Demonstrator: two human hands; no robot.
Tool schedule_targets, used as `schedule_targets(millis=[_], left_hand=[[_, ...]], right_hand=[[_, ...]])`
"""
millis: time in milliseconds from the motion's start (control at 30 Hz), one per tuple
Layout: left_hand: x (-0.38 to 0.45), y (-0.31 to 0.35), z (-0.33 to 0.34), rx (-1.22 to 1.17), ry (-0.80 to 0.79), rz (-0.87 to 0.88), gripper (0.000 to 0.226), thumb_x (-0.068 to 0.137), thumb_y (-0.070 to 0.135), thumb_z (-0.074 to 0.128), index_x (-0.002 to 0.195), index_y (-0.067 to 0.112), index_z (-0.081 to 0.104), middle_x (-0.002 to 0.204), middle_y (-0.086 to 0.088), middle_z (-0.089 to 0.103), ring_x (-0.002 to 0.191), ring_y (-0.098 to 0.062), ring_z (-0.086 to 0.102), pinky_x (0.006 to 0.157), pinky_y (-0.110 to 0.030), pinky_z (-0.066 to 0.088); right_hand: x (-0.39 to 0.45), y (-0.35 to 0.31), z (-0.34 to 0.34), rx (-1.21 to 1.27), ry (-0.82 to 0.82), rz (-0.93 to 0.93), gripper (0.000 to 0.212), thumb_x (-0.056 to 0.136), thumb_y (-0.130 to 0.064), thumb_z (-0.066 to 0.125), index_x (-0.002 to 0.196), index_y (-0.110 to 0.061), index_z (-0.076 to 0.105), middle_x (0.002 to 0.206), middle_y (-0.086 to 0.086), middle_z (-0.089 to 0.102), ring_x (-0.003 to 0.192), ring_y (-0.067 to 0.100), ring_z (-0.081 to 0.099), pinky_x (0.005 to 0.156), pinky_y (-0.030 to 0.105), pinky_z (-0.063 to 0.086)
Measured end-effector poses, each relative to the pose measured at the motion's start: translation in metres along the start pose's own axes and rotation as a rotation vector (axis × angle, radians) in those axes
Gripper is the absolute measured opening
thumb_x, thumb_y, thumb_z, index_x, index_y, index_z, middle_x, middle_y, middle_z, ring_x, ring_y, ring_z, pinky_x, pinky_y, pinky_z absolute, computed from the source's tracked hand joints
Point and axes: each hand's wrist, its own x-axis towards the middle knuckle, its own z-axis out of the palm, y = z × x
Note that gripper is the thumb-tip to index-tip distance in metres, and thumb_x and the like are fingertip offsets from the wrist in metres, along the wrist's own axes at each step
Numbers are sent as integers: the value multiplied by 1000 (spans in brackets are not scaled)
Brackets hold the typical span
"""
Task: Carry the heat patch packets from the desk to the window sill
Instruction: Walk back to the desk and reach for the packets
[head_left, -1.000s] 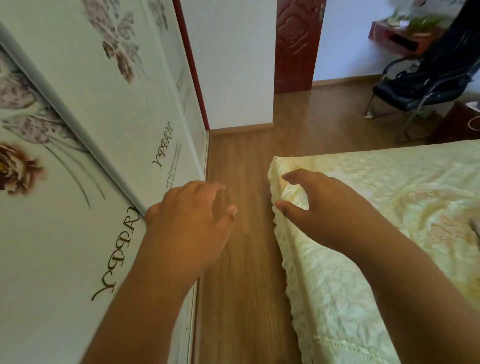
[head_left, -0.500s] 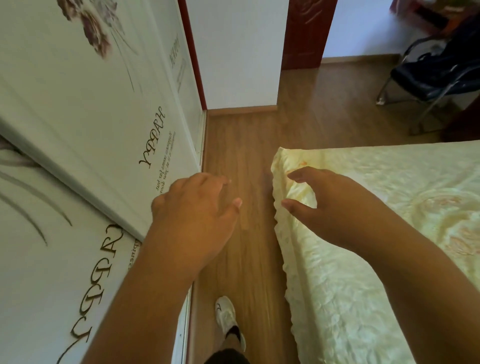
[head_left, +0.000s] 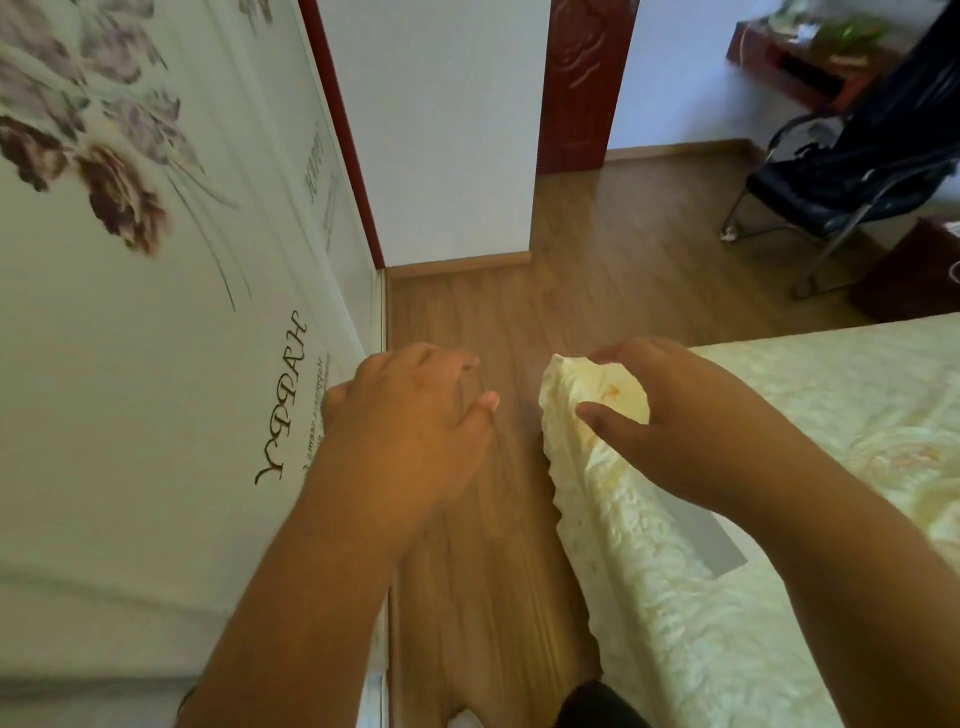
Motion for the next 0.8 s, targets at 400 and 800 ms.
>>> schedule_targets(millis=[400,800], left_hand=[[177,40,-5,94,35,-69,48,101,61,41,146,45,41,154,16,43,142,-13,38,113,-43,33],[317,66,-13,72,34,-115,50,100,62,39,148,45,39,156,16,40,145,-14,35,115,-43,33]], right_hand=[[199,30,-41,61,-36,-132,61,98,-55,58,154,-38,40,159,-11,47,136,15,54,110,34,44],[328,59,-91,54,-10,-139,60,98,-57,56,153,-39,41,155,-13,50,131,11,56,105,30,43]])
